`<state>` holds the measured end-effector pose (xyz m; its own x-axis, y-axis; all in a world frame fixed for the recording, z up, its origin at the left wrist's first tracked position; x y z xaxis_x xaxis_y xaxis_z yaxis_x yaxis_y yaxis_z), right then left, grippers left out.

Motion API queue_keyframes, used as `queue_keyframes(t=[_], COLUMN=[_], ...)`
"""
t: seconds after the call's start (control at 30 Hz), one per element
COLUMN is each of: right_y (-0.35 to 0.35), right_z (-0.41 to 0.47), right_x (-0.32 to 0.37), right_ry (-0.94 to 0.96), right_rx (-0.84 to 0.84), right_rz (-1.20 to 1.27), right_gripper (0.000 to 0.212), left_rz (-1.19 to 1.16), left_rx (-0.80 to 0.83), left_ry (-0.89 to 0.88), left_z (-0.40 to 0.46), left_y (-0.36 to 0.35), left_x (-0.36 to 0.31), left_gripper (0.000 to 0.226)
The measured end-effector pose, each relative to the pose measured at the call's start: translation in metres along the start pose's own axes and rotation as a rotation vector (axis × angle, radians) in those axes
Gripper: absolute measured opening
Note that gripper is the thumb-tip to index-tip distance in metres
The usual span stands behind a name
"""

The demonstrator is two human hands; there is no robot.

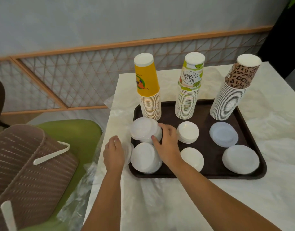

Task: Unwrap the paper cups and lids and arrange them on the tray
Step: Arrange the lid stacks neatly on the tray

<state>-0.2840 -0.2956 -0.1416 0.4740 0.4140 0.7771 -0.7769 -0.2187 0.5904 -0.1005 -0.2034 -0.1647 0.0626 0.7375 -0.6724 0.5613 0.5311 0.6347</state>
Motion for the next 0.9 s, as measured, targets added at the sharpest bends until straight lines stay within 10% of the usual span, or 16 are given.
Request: queue_keyframes(t=[0.9], right_y=[-0.021], right_z=[-0.038], right_x=[-0.011], right_ry=[-0.249], right_rx=[-0.167], right_rz=[0.374], right_gripper=[0.038], left_rz=[-0.273], left_rx=[0.097], left_ry=[-0.051], left_z=[-0.079], left_y=[-0.041], left_x=[-0.001], left_gripper=[0.044])
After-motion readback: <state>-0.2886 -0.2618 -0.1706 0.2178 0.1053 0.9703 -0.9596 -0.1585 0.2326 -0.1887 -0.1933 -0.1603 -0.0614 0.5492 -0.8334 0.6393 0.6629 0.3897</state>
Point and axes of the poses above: each hand's wrist, its own z-axis towards the middle knuckle, its own y-axis out of the back of the hand, x = y × z, the point moved 6 cm from there along z, towards the middle knuckle, and after that the axes turned 15 degrees about y, right-handed, at the moved point
